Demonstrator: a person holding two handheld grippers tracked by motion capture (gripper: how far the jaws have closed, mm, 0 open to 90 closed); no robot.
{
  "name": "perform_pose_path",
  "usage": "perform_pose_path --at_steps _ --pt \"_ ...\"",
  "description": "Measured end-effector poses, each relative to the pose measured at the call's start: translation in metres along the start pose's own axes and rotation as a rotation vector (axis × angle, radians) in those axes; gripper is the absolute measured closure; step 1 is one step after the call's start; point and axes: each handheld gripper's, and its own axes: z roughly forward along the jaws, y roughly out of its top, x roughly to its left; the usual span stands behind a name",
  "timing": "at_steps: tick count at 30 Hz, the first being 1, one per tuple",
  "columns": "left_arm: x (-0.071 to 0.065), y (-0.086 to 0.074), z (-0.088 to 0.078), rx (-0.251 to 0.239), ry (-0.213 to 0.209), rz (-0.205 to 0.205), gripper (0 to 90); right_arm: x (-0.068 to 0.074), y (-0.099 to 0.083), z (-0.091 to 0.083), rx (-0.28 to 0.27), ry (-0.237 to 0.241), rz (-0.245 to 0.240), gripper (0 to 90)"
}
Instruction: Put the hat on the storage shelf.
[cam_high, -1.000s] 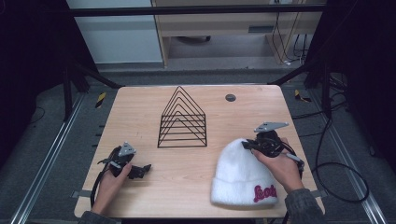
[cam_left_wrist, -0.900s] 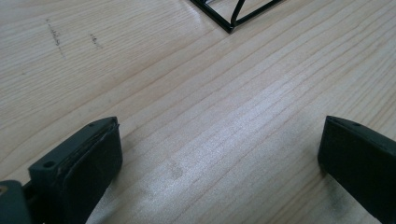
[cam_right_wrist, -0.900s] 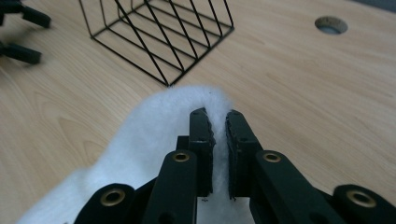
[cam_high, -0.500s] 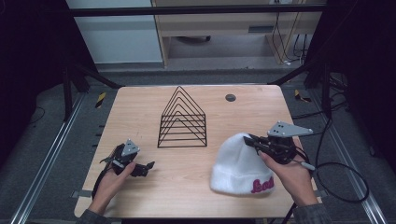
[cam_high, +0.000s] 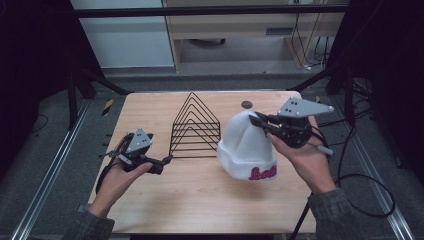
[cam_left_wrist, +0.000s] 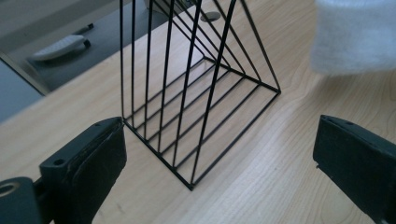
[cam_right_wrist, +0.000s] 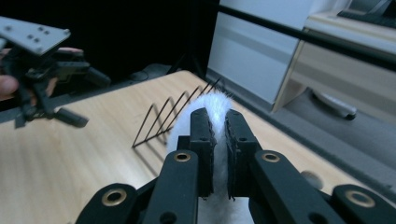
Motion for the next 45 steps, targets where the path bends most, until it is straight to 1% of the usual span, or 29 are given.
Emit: perform_pose_path --at_steps 1,3,6,10,14,17,18,20,22,24,26,29,30,31,33,34,35,37,39,41,45 --pt "0.000 0.005 -0.002 -0.008 -0.005 0.005 2.3 -0.002 0.007 0.000 -0.009 -0.005 0.000 83.7" --pt "0.003 0.013 -0.004 -0.018 -0.033 -0.010 2.6 -0.004 0.020 0.000 -0.028 -0.011 0.000 83.7" --pt "0.007 0.022 -0.006 -0.027 -0.051 -0.013 2.9 -0.005 0.039 0.002 -0.046 -0.028 -0.021 83.7" --pt "0.011 0.030 -0.009 -0.062 -0.085 -0.050 3.4 -0.004 0.063 0.008 -0.062 -0.037 -0.056 83.7" --pt "0.015 0.037 -0.015 -0.081 -0.078 -0.048 4.2 -0.003 0.084 0.011 -0.087 -0.048 -0.076 83.7" --pt "0.018 0.043 -0.017 -0.095 -0.078 -0.050 4.5 -0.006 0.099 0.012 -0.118 -0.052 -0.072 83.7" --pt "0.018 0.046 -0.018 -0.097 -0.079 -0.050 4.8 -0.006 0.103 0.012 -0.125 -0.060 -0.077 83.7" --pt "0.019 0.051 -0.018 -0.100 -0.079 -0.038 5.3 -0.008 0.111 0.014 -0.139 -0.062 -0.079 83.7" --pt "0.019 0.056 -0.016 -0.110 -0.087 -0.039 6.4 -0.009 0.117 0.018 -0.146 -0.055 -0.079 83.7" --pt "0.019 0.062 -0.013 -0.108 -0.097 -0.033 7.6 -0.010 0.121 0.024 -0.144 -0.051 -0.075 83.7" --pt "0.020 0.068 -0.010 -0.121 -0.109 -0.047 9.4 -0.011 0.124 0.031 -0.144 -0.040 -0.073 83.7" --pt "0.022 0.072 -0.002 -0.117 -0.137 -0.056 10.9 -0.009 0.128 0.040 -0.147 -0.029 -0.075 83.7" --pt "0.023 0.073 0.002 -0.116 -0.147 -0.064 11.3 -0.008 0.129 0.043 -0.149 -0.026 -0.077 83.7" --pt "0.025 0.072 0.005 -0.114 -0.159 -0.081 11.8 -0.007 0.130 0.045 -0.152 -0.022 -0.077 83.7" --pt "0.029 0.072 0.010 -0.111 -0.158 -0.100 12.0 -0.006 0.132 0.050 -0.154 -0.020 -0.080 83.7" --pt "0.031 0.072 0.011 -0.109 -0.155 -0.101 12.4 -0.006 0.133 0.053 -0.155 -0.016 -0.077 83.7" --pt "0.033 0.071 0.011 -0.112 -0.155 -0.111 12.6 -0.006 0.134 0.055 -0.156 -0.014 -0.078 83.7" --pt "0.036 0.071 0.009 -0.126 -0.150 -0.122 12.7 -0.006 0.137 0.059 -0.161 -0.011 -0.077 83.7" --pt "0.039 0.071 0.008 -0.142 -0.154 -0.141 13.4 -0.005 0.139 0.062 -0.165 -0.007 -0.074 83.7" --pt "0.041 0.072 0.007 -0.147 -0.160 -0.145 15.0 -0.004 0.141 0.065 -0.171 0.001 -0.070 83.8" --pt "0.041 0.075 0.006 -0.141 -0.168 -0.133 15.0 -0.001 0.144 0.070 -0.169 0.006 -0.069 83.7"
